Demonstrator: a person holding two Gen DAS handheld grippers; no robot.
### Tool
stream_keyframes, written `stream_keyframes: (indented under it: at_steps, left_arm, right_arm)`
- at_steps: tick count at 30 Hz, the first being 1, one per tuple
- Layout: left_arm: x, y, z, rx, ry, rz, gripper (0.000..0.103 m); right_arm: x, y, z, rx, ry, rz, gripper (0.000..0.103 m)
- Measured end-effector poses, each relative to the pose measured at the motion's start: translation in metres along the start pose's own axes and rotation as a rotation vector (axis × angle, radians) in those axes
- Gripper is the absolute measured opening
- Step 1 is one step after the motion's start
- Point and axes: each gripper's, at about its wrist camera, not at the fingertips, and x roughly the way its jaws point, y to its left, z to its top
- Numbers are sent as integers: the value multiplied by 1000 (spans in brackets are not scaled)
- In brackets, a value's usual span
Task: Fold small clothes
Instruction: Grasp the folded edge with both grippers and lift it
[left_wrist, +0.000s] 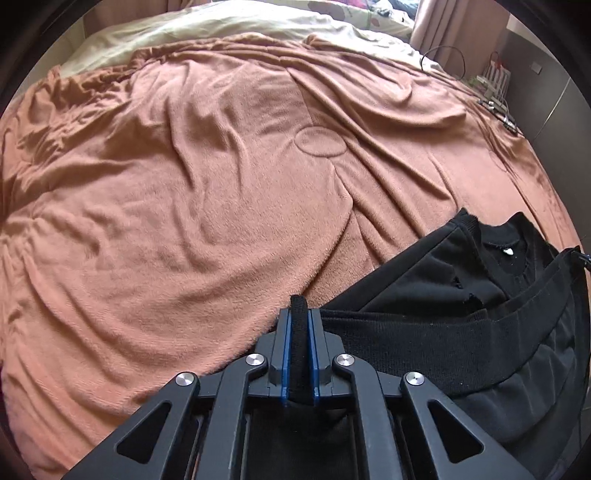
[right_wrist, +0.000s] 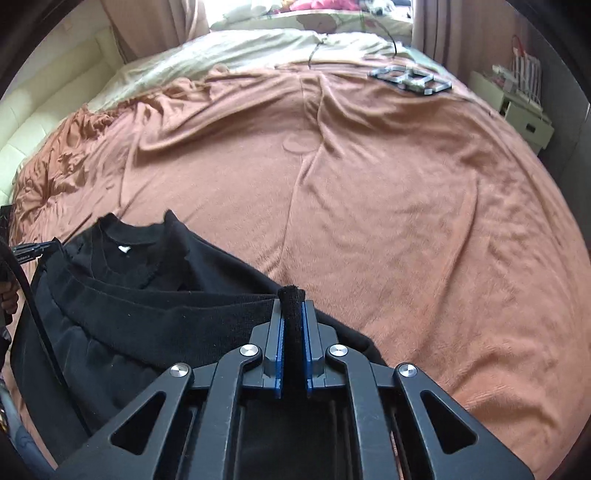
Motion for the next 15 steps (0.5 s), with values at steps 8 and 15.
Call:
stream_keyframes:
  at_steps: [8, 15]
  left_arm:
    - [-49, 10, 1, -34, -137, -27, 5]
    - [-79, 12, 9, -37, -217, -19, 5]
  right_arm:
    - [-48, -8, -12, 49, -93, 16, 4]
    - [-72, -11, -16, 78, -161, -4, 3]
